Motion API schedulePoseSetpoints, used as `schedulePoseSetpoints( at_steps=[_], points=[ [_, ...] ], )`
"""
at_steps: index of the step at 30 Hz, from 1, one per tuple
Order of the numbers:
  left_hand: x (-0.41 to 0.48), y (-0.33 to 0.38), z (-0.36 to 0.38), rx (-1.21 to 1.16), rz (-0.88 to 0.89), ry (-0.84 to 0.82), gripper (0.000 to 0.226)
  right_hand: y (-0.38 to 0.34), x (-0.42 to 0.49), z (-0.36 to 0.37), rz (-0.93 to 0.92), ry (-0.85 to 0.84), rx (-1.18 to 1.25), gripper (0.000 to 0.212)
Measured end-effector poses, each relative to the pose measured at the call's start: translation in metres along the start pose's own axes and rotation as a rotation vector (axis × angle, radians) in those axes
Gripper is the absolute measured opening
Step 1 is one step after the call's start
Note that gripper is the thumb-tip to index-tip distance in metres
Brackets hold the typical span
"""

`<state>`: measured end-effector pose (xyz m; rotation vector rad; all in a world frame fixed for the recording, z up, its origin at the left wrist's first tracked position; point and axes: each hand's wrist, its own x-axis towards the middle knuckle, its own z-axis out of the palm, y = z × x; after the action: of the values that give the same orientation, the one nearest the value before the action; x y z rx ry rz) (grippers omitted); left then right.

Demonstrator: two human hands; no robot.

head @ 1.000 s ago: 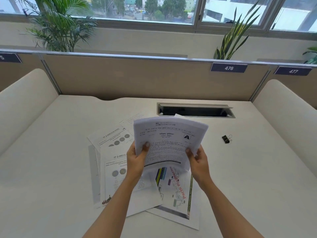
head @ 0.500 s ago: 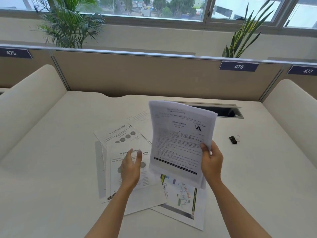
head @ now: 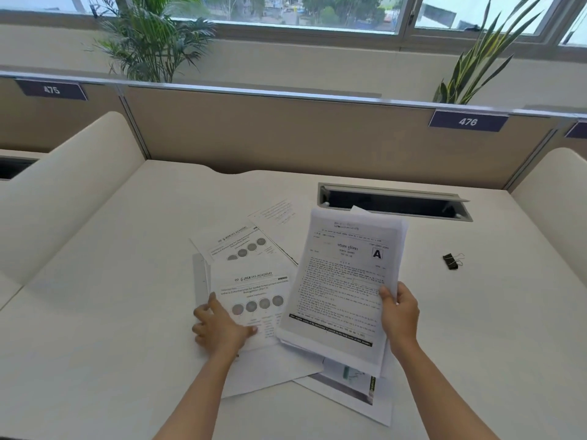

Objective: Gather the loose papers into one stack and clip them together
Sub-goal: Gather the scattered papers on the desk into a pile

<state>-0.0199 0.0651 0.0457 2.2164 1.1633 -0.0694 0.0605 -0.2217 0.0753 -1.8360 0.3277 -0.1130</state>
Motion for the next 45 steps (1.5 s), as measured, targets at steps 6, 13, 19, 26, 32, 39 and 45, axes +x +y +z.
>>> schedulePoseSetpoints(
  at_steps=[6, 13, 19, 26, 32, 39, 45],
  points=[
    [0.002, -0.012, -0.004, -0.331, 0.095, -0.046, 0.080, 0.013, -0.005, 0.016, 0.079, -0.107, -0.023, 0.021],
    [-0.006, -0.006, -0.012, -0.497, 0.192, -0.212, 0.034, 0.006, -0.019, 0.052, 0.152, -0.300, -0.117, 0.034],
    [-0.003, -0.005, -0.010, -0.632, 0.132, -0.357, 0.030, -0.005, -0.031, 0.074, 0.116, -0.457, -0.236, 0.032],
    [-0.014, 0.004, -0.007, -0.705, 0.202, -0.378, 0.037, -0.013, -0.034, 0.079, 0.040, -0.480, -0.281, 0.033],
    [-0.009, 0.013, -0.013, -0.791, 0.218, -0.301, 0.028, -0.006, -0.020, 0.056, 0.050, -0.325, -0.341, 0.039],
    [0.000, 0.025, -0.018, -0.753, 0.261, -0.258, 0.030, 0.014, -0.004, 0.018, 0.223, -0.090, -0.627, 0.070],
    [-0.004, 0.037, 0.004, -0.511, 0.324, -0.330, 0.038, 0.020, -0.006, 0.008, 0.319, -0.064, -0.606, 0.091]
  ],
)
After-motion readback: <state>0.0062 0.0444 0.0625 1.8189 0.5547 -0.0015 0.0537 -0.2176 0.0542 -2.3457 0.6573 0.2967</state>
